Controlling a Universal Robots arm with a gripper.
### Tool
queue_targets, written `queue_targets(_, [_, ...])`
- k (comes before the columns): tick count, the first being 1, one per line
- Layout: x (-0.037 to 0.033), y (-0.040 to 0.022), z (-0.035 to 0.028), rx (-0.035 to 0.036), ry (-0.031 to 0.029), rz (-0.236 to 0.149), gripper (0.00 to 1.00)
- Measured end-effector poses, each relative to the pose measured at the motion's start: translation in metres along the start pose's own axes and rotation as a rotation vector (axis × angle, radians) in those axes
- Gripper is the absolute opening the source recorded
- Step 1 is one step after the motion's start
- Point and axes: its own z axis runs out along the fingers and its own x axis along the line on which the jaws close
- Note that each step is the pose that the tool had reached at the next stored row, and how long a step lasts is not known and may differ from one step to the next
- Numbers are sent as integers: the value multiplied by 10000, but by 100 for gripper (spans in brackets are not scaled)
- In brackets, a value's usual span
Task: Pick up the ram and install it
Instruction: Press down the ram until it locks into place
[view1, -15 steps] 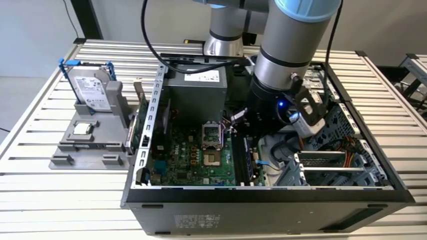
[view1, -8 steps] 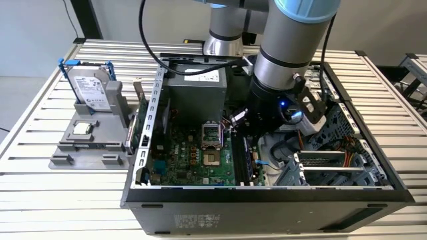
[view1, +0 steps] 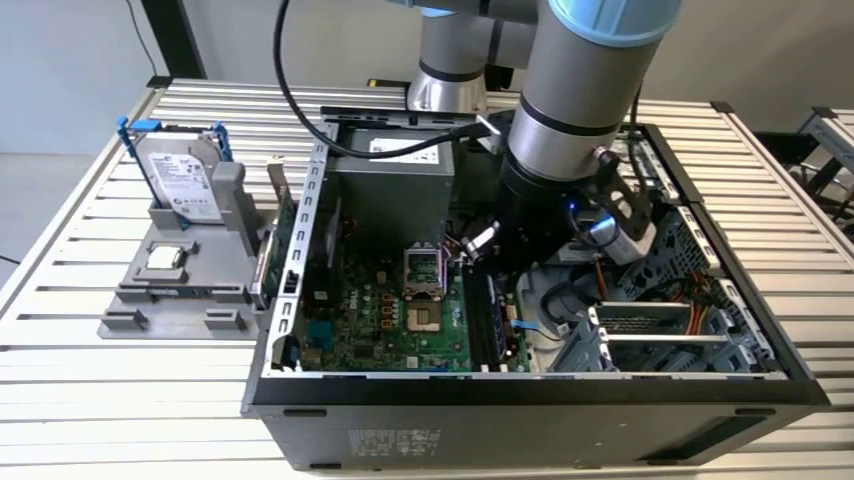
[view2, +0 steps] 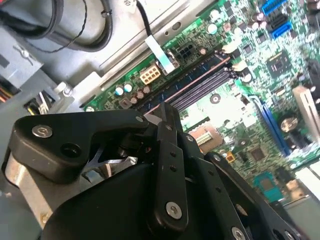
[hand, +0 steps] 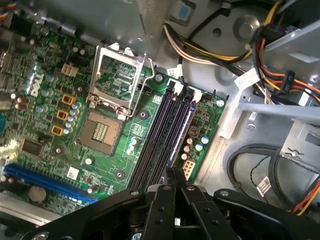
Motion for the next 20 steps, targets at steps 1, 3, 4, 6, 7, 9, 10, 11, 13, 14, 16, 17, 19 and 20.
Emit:
queue_targets(1, [0, 0, -1, 3, -2, -157, 0])
queue_targets(3, [0, 0, -1, 6, -8, -469, 0])
queue_targets(4, [0, 0, -1, 7, -11, -622, 0])
queue_targets(6, [-1, 0, -1, 10, -17, -920, 0])
queue_targets(7, [0, 0, -1, 11, -20, -1080, 0])
queue_targets(9, [0, 0, -3, 16, -24, -1365, 0])
queue_targets(10, [0, 0, -3, 18, -27, -1522, 0])
queue_targets(11, [0, 0, -3, 19, -30, -1673, 0])
queue_targets(13, [0, 0, -3, 23, -35, -1980, 0])
queue_targets(14, [0, 0, -3, 25, -39, -2153, 0])
queue_targets(16, [0, 0, -3, 29, -44, -2492, 0])
queue_targets(17, [0, 0, -3, 29, -48, -2670, 0])
queue_targets(19, [0, -1, -5, 13, -66, -2979, 0])
queue_targets(20, [1, 0, -5, -17, -85, -3113, 0])
